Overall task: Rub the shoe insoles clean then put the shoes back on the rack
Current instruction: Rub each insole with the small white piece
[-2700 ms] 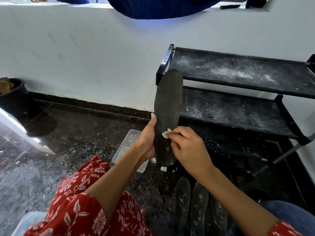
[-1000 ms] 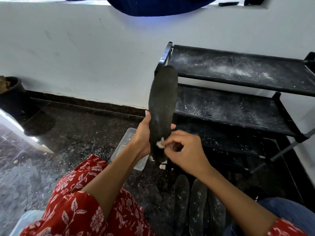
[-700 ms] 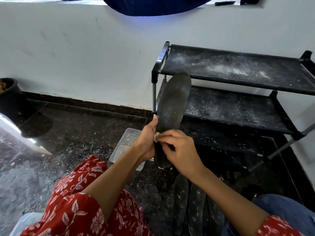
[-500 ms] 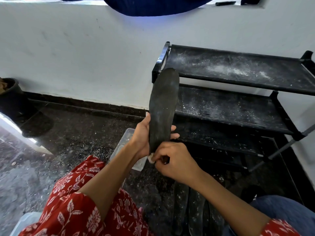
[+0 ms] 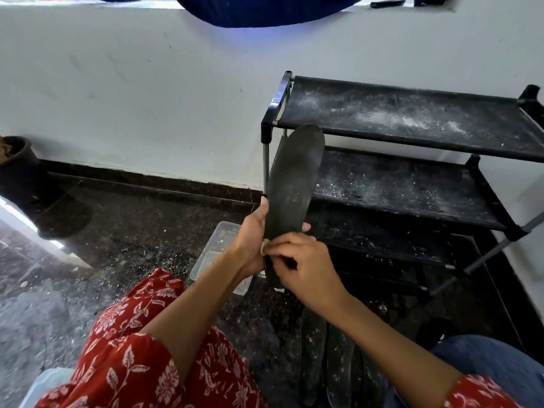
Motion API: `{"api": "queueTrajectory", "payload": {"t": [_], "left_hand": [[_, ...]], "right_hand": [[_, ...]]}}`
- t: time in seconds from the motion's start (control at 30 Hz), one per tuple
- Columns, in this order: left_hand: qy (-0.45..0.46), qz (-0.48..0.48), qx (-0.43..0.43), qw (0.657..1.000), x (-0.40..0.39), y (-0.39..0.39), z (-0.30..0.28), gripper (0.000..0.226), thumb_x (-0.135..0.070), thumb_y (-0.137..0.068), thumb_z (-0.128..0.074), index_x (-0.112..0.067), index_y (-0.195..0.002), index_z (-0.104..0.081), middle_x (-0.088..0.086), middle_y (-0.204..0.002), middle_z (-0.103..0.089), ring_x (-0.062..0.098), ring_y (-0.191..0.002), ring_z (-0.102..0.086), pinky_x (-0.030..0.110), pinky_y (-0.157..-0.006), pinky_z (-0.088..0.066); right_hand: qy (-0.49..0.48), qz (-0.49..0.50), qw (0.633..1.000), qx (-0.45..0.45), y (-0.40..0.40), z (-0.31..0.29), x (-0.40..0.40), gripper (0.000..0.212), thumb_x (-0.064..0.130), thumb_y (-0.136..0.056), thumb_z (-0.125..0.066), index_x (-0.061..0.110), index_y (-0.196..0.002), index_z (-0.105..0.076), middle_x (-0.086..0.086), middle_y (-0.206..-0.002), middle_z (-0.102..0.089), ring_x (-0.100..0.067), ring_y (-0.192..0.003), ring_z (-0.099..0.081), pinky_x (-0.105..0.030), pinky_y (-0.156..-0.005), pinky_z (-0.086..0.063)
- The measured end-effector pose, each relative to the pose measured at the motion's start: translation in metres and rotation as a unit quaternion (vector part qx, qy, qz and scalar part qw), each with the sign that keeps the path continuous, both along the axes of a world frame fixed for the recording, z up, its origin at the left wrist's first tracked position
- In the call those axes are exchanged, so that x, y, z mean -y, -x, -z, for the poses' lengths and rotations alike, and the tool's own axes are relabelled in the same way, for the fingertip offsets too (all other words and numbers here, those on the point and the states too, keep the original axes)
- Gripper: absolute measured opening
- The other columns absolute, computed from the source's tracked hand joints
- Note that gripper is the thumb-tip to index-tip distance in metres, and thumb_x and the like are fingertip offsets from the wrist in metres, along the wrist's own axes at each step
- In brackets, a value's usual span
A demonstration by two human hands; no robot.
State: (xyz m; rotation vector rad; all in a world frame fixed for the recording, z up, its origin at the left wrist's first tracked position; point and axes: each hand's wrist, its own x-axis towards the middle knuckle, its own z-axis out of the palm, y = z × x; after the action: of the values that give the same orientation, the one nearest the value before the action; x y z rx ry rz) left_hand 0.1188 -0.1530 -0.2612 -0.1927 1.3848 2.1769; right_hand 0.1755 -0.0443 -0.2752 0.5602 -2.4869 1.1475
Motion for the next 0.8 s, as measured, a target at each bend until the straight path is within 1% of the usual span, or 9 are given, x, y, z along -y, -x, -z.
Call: {"api": "queueTrajectory", "payload": {"t": [0.1, 0.2, 0.3, 0.37, 0.43, 0.5, 0.57, 0.7, 0.8], "left_hand": [[-0.020, -0.006, 0.001, 1.000, 0.005, 0.001, -0.001, 0.071, -0.058, -0.096, -0.015, -0.004, -0.113, -0.058, 0.021, -0.090, -0.067, 0.035, -0.079, -0.067, 0.042, -0.084, -0.052], [-0.033, -0.017, 0.001, 0.999, 0.009, 0.003, -0.001, 0.074, -0.060, -0.095, -0.016, -0.003, -0.117, -0.057, 0.021, -0.093, -0.066, 0.036, -0.084, -0.066, 0.051, -0.096, -0.046], [-0.023, -0.033, -0.006, 0.999, 0.008, 0.005, -0.003, 0.072, -0.058, -0.096, -0.015, -0.003, -0.113, -0.059, 0.021, -0.090, -0.068, 0.034, -0.079, -0.068, 0.043, -0.084, -0.053], [-0.009, -0.032, -0.011, 0.999, 0.006, 0.005, -0.002, 0.069, -0.056, -0.097, -0.016, -0.005, -0.107, -0.062, 0.018, -0.091, -0.069, 0.027, -0.079, -0.068, 0.034, -0.074, -0.056], [-0.002, -0.026, -0.011, 1.000, 0.004, 0.004, -0.001, 0.066, -0.053, -0.099, -0.018, -0.006, -0.104, -0.064, 0.014, -0.094, -0.070, 0.022, -0.081, -0.068, 0.029, -0.070, -0.058], [0.007, -0.018, -0.014, 1.000, 0.003, 0.003, 0.000, 0.068, -0.053, -0.099, -0.018, -0.005, -0.101, -0.066, 0.014, -0.091, -0.071, 0.022, -0.081, -0.069, 0.031, -0.071, -0.058], [0.008, -0.021, -0.016, 1.000, 0.003, 0.003, 0.000, 0.071, -0.055, -0.098, -0.015, -0.004, -0.102, -0.064, 0.017, -0.088, -0.069, 0.028, -0.081, -0.067, 0.035, -0.080, -0.056], [-0.027, -0.031, 0.000, 0.999, 0.007, 0.004, -0.001, 0.074, -0.059, -0.096, -0.013, -0.004, -0.109, -0.060, 0.019, -0.090, -0.065, 0.035, -0.080, -0.066, 0.043, -0.082, -0.054], [-0.029, -0.036, -0.001, 0.999, 0.007, 0.004, -0.002, 0.074, -0.059, -0.096, -0.012, -0.004, -0.110, -0.059, 0.020, -0.091, -0.065, 0.034, -0.079, -0.067, 0.041, -0.075, -0.055]], "right_hand": [[0.008, -0.052, 0.996, 0.070, -0.005, -0.003, 0.001, 0.013, 0.008, -0.072, -0.065, 0.013, -0.079, -0.076, 0.004, -0.084, -0.071, -0.005, -0.078, -0.064, -0.022, -0.078, -0.052], [-0.084, -0.124, 0.983, 0.108, -0.005, -0.005, -0.004, 0.009, 0.012, -0.070, -0.066, 0.013, -0.070, -0.074, 0.004, -0.075, -0.069, -0.006, -0.067, -0.063, -0.025, -0.069, -0.053], [-0.053, -0.062, 0.996, 0.047, -0.004, -0.007, -0.005, 0.011, 0.016, -0.069, -0.061, 0.013, -0.065, -0.071, 0.004, -0.069, -0.066, -0.006, -0.063, -0.059, -0.027, -0.065, -0.052], [0.032, 0.024, 0.999, -0.020, 0.001, -0.006, -0.006, 0.013, 0.012, -0.075, -0.061, 0.012, -0.073, -0.073, 0.002, -0.076, -0.067, -0.008, -0.070, -0.061, -0.026, -0.077, -0.052], [0.071, 0.065, 0.995, -0.029, 0.006, -0.004, -0.008, 0.015, 0.004, -0.081, -0.063, 0.011, -0.090, -0.074, 0.001, -0.091, -0.069, -0.007, -0.085, -0.063, -0.025, -0.088, -0.050], [0.041, 0.047, 0.998, -0.001, 0.006, 0.000, -0.007, 0.020, 0.003, -0.083, -0.063, 0.011, -0.099, -0.073, 0.002, -0.100, -0.068, -0.008, -0.095, -0.062, -0.028, -0.091, -0.049], [-0.004, 0.016, 1.000, 0.017, 0.002, 0.003, -0.003, 0.020, 0.003, -0.081, -0.063, 0.012, -0.096, -0.074, 0.002, -0.099, -0.069, -0.009, -0.095, -0.062, -0.025, -0.091, -0.048], [-0.052, -0.066, 0.992, 0.091, -0.002, -0.002, -0.004, 0.012, 0.007, -0.072, -0.066, 0.012, -0.077, -0.076, 0.003, -0.082, -0.071, -0.006, -0.076, -0.064, -0.021, -0.076, -0.052], [-0.085, -0.059, 0.991, 0.089, 0.000, -0.004, -0.007, 0.010, 0.014, -0.069, -0.063, 0.012, -0.065, -0.072, 0.003, -0.070, -0.067, -0.011, -0.066, -0.062, -0.028, -0.066, -0.053]]}}
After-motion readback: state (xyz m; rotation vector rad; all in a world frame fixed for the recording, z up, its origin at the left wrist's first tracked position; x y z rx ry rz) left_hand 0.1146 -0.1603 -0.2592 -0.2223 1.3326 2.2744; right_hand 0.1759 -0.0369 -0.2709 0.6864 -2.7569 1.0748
